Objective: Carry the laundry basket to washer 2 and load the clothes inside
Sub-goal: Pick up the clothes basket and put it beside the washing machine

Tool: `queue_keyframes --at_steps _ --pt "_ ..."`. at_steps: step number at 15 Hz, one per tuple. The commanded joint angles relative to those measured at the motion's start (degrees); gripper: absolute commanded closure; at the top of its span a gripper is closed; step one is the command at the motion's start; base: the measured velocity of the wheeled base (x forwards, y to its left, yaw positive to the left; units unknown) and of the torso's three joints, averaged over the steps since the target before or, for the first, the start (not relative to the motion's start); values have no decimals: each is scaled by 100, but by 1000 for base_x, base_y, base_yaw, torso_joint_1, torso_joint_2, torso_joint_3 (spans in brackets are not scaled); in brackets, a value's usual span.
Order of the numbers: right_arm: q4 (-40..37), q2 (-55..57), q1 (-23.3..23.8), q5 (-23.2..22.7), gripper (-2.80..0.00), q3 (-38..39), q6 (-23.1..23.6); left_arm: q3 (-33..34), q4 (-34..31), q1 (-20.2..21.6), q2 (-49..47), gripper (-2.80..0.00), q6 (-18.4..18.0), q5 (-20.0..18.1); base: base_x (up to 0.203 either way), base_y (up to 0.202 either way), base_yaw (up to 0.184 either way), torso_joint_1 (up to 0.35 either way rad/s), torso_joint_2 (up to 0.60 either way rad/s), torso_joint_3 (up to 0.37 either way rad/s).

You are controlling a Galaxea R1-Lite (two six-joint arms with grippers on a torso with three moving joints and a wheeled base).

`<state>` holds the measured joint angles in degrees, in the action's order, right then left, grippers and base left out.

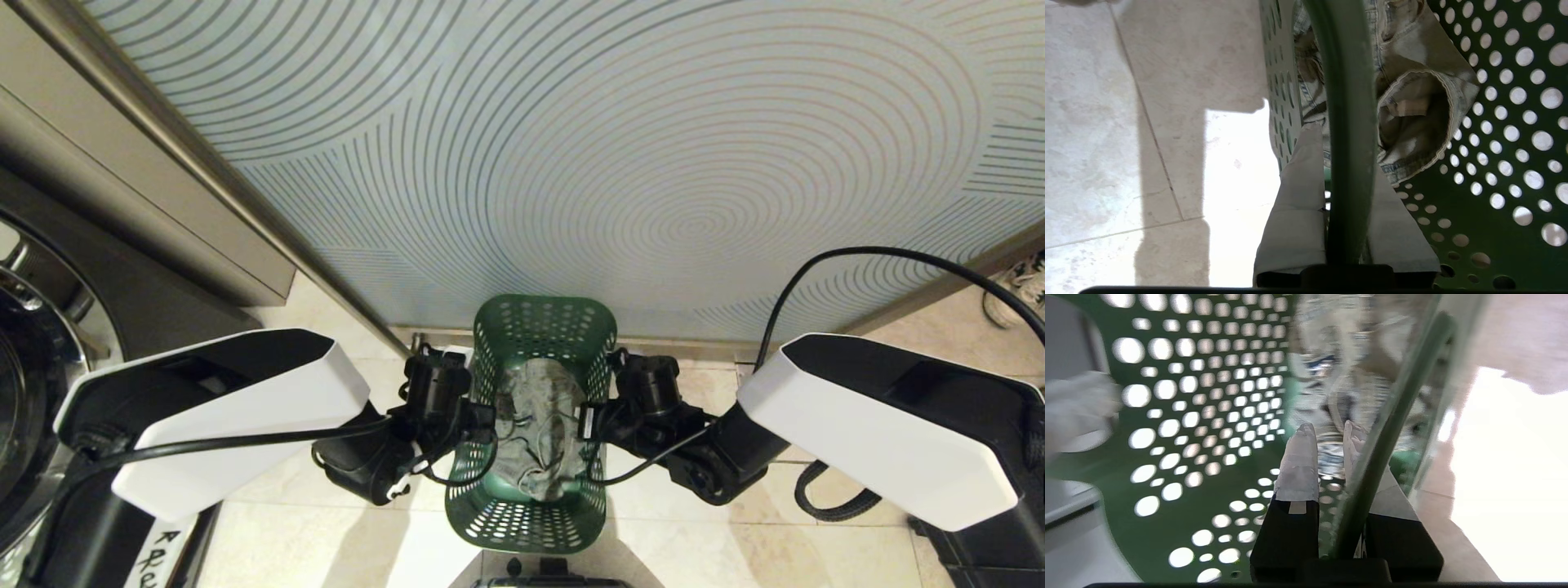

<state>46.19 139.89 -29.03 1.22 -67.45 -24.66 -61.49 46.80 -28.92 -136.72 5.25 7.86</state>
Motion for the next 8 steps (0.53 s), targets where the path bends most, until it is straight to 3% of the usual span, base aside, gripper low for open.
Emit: queue_keyframes --at_steps 1,8 --pt "13 -64 26 378 0 306 -15 26 36 -35 2 0 11 22 0 0 0 0 0 0" --pt "20 -155 20 423 0 302 5 32 -35 -35 272 0 79 -3 0 0 0 0 0 0"
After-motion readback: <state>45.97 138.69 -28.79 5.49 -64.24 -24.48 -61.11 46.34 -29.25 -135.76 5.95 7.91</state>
